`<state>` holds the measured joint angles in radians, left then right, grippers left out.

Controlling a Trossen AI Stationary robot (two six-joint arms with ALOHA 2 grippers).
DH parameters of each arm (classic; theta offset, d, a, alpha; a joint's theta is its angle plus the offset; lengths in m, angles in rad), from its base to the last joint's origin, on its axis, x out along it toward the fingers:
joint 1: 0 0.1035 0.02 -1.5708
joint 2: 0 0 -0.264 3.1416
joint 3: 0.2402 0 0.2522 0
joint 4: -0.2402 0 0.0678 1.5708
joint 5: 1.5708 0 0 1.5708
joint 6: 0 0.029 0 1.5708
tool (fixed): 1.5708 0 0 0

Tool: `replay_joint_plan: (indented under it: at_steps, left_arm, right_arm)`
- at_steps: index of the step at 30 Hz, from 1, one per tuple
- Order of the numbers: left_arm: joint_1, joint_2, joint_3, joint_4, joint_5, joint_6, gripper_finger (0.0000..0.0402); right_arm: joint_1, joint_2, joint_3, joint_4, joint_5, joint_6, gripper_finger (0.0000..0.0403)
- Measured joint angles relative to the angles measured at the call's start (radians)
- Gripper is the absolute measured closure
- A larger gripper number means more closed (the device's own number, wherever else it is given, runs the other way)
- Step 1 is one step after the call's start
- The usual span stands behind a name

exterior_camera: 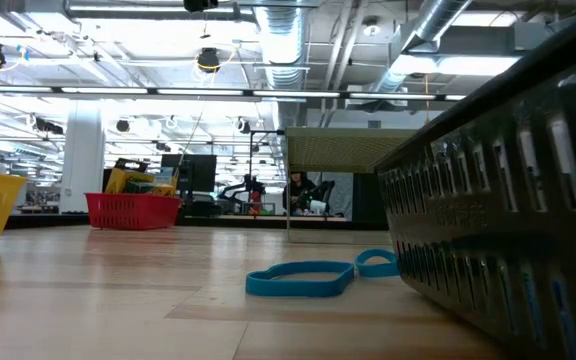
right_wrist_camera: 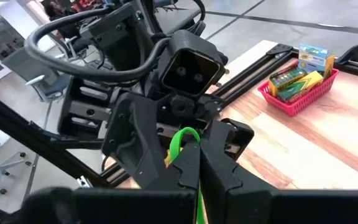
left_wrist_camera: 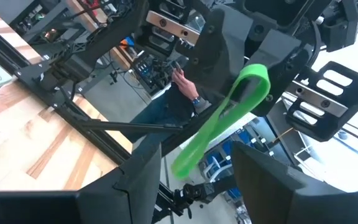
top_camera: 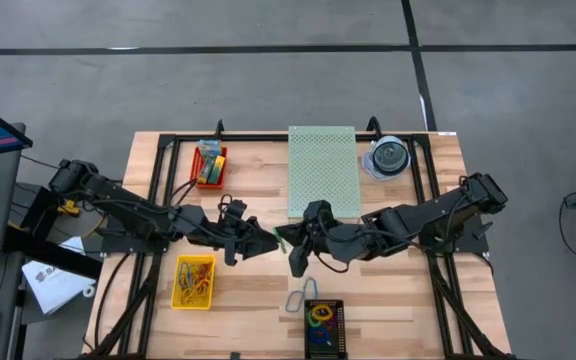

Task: Pick & Place Office Desk Supplies
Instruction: Put the green rubber band into the yellow bin

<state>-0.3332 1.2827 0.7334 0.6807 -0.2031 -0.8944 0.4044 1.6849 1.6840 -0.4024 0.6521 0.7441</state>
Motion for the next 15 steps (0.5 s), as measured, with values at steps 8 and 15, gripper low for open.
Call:
replay_joint_plan:
  at_steps: [8, 15]
  left_arm:
    - [0.021, 0.0, 0.0, 0.0, -0.007, 0.0, 0.0211]
    - [0.021, 0.0, 0.0, -0.005, -0.035, -0.002, 0.0249]
  right_arm:
    - [-0.035, 0.005, -0.017, 0.031, -0.03, -0.006, 0.0403]
    - [-0.049, 0.006, -0.018, 0.035, -0.048, -0.007, 0.0403]
